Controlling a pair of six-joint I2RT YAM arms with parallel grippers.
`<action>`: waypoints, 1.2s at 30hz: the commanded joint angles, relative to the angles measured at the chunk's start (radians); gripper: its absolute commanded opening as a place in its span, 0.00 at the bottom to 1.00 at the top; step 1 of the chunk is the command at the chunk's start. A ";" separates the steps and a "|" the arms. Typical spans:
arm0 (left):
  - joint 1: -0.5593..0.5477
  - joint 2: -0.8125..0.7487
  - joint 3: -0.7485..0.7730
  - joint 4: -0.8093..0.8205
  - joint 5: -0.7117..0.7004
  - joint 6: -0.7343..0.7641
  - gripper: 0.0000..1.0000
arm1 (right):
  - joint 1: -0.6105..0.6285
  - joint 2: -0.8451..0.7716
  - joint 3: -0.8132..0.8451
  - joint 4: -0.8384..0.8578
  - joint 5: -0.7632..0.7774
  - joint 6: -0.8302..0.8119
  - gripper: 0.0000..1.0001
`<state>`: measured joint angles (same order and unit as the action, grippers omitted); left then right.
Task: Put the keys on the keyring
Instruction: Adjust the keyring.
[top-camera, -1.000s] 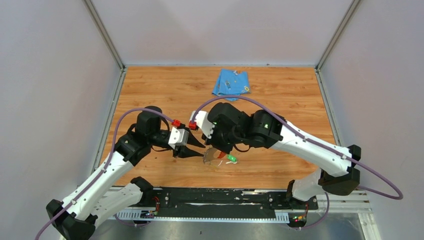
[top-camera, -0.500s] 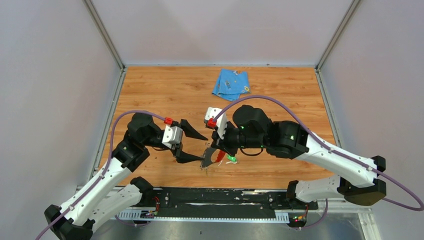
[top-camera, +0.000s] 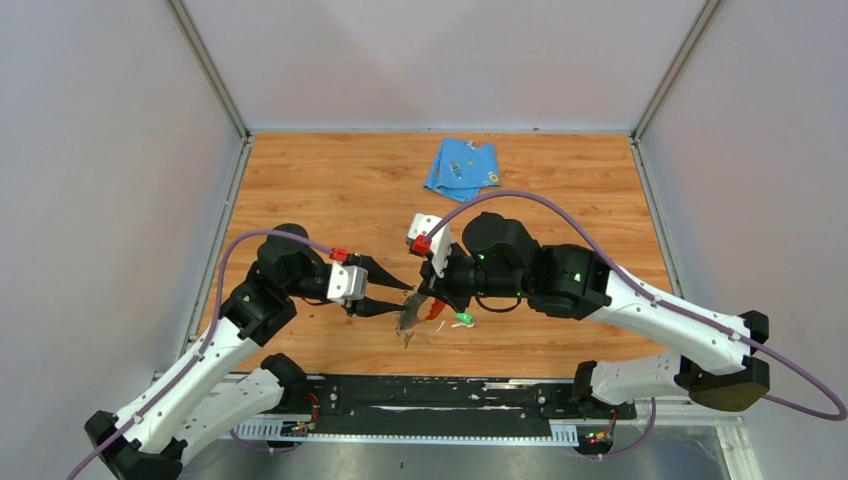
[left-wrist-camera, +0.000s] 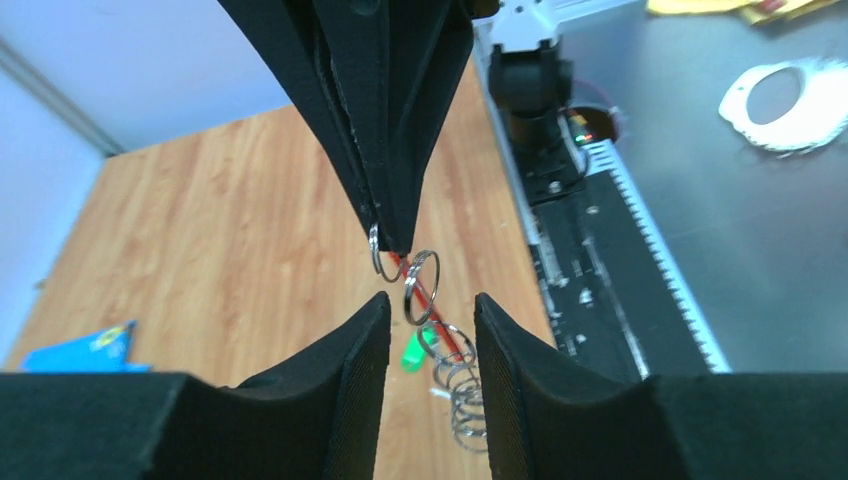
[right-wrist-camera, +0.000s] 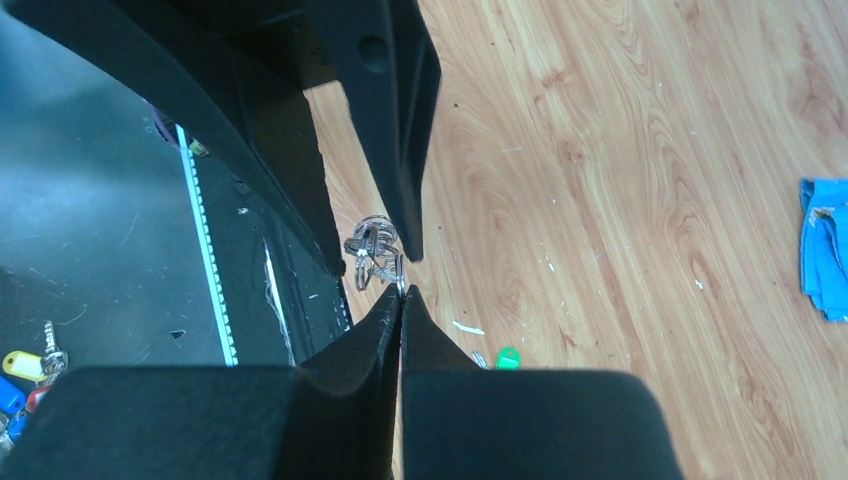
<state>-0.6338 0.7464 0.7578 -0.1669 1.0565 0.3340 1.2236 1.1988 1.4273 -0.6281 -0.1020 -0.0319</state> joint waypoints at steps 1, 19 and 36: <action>-0.007 -0.068 0.014 -0.072 -0.145 0.199 0.39 | 0.002 -0.017 -0.020 0.011 0.066 0.026 0.00; -0.009 -0.059 0.056 0.049 -0.220 -0.069 0.57 | -0.012 -0.045 -0.037 0.029 -0.011 0.007 0.00; -0.009 0.086 0.170 -0.197 0.053 0.001 0.30 | -0.012 -0.061 -0.059 0.071 -0.071 -0.008 0.00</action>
<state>-0.6376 0.8295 0.9009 -0.2939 1.0801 0.2794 1.2205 1.1664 1.3766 -0.5922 -0.1452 -0.0242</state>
